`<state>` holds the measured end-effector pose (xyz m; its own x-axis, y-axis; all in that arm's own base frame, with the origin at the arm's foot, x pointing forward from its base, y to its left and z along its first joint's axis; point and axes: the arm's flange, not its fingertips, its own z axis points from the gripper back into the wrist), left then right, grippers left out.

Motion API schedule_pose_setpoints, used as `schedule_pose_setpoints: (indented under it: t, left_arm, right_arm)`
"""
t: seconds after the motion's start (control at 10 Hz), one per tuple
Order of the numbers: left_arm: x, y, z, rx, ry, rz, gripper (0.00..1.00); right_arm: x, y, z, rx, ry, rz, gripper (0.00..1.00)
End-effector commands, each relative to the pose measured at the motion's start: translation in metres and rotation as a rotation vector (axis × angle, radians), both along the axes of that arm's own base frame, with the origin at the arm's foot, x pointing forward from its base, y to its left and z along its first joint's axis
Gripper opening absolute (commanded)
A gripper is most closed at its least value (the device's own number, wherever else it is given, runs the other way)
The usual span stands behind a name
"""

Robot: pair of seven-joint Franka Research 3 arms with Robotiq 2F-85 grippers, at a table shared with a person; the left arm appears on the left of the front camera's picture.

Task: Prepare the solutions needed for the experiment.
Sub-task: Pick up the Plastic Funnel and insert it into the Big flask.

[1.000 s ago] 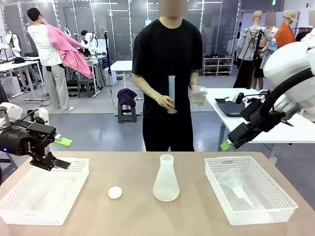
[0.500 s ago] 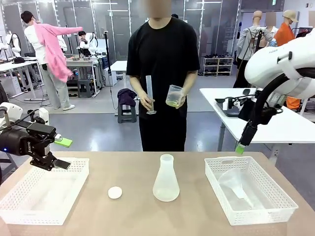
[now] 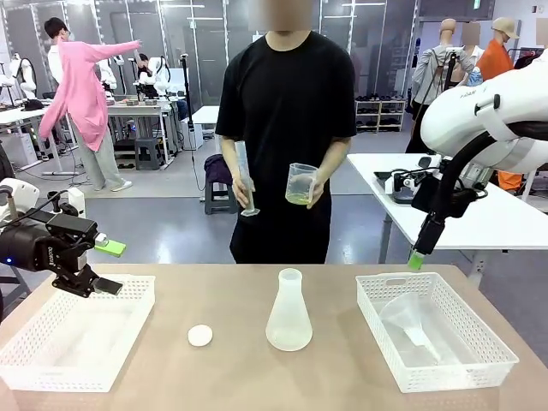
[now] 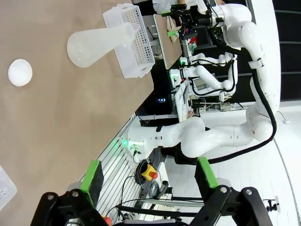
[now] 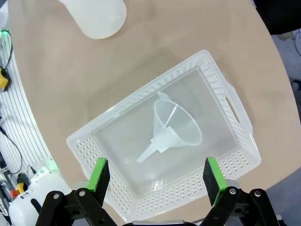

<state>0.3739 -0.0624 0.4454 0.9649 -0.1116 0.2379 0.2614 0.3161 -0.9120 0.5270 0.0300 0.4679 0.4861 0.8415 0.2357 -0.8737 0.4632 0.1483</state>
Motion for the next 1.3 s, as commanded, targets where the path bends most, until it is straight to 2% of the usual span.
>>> schedule_pose_setpoints:
  t: [0.0, 0.1, 0.2, 0.4, 0.5, 0.6, 1.2]
  left_arm:
    - [0.0, -0.001, 0.002, -0.02, -0.004, -0.002, 1.0]
    - [0.0, -0.001, 0.002, -0.02, -0.004, -0.002, 1.0]
    - [0.0, -0.001, 0.002, -0.02, -0.004, -0.002, 1.0]
    - [0.0, -0.001, 0.002, -0.02, -0.004, -0.002, 1.0]
    - [0.0, -0.001, 0.002, -0.02, -0.004, -0.002, 1.0]
    - [0.0, -0.001, 0.002, -0.02, -0.004, -0.002, 1.0]
    - [0.0, -0.001, 0.002, -0.02, -0.004, -0.002, 1.0]
  right_arm:
    - [0.001, 0.0, -0.001, 0.0, 0.002, 0.0, 1.0]
    - [0.008, 0.003, -0.012, -0.067, 0.008, 0.132, 1.0]
    - [0.013, 0.008, -0.017, -0.09, -0.026, 0.251, 1.0]
    - [0.026, 0.012, -0.035, -0.178, 0.02, 0.41, 1.0]
    - [0.029, 0.014, -0.043, -0.147, 0.034, 0.449, 1.0]
    - [0.031, 0.015, -0.053, -0.151, 0.086, 0.481, 1.0]
    - [0.039, 0.021, -0.105, -0.105, 0.182, 0.591, 1.0]
